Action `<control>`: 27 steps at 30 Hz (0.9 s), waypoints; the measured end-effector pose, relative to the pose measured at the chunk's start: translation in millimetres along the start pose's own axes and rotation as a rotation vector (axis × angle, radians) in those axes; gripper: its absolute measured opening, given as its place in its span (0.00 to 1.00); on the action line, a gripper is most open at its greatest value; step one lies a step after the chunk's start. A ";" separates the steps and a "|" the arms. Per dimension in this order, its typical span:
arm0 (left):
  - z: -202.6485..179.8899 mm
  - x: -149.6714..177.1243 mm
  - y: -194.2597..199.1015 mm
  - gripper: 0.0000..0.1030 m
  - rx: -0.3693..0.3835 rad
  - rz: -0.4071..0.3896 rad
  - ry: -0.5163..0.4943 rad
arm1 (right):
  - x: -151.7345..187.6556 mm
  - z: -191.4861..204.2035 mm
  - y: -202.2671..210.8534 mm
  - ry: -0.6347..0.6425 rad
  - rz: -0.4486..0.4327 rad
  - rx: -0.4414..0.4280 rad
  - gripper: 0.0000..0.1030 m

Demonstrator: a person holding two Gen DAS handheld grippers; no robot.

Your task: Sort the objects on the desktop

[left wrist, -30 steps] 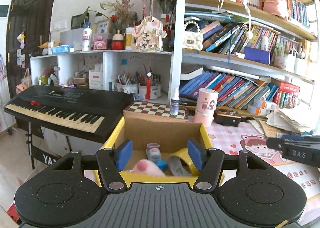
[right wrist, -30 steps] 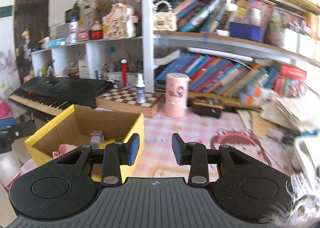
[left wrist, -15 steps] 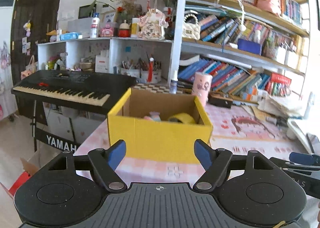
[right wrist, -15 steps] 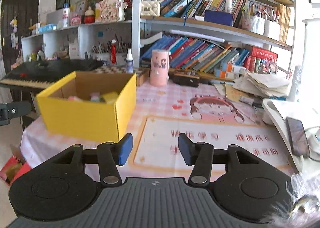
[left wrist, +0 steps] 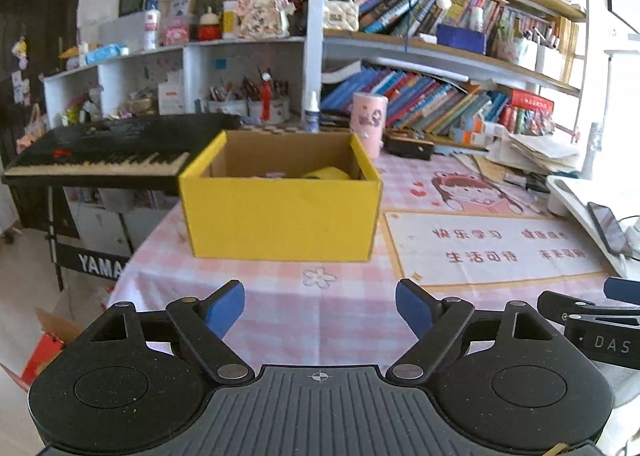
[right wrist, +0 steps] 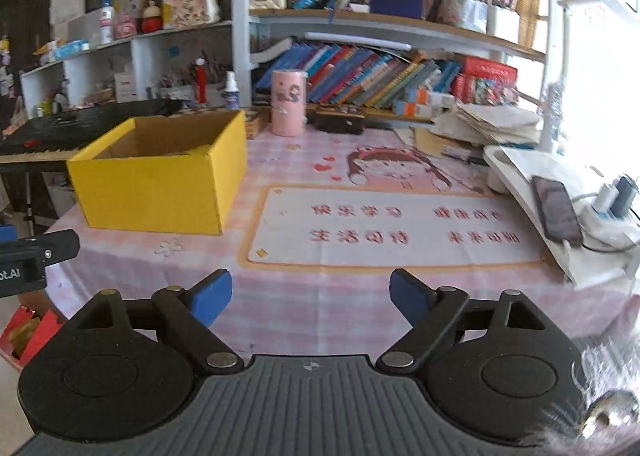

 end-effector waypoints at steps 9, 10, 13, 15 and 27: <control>-24.0 1.6 -1.7 0.83 0.015 0.015 -0.033 | 8.0 -21.4 11.8 -0.034 0.001 0.048 0.92; -26.9 1.3 -0.4 0.83 0.023 0.009 -0.039 | 8.8 -23.8 12.3 -0.040 0.005 0.052 0.92; -35.4 1.2 1.4 0.84 0.045 0.001 -0.051 | 10.1 -30.6 14.0 -0.056 0.014 0.068 0.97; -39.7 2.4 0.6 0.85 0.051 0.008 -0.058 | 10.6 -34.2 15.8 -0.064 0.012 0.074 0.97; -56.8 6.7 3.4 0.88 0.039 0.012 -0.123 | 14.3 -44.8 20.9 -0.083 0.028 0.086 0.98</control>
Point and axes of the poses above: each gripper's, at about its wrist camera, not at the fingertips, and y roughly against the way its jaws point, z to its left, x to its underside, the point moved 5 cm from there along -y, roughly the way its jaws point, and after that the axes turned 13 degrees about -x, right-handed, at the moved point
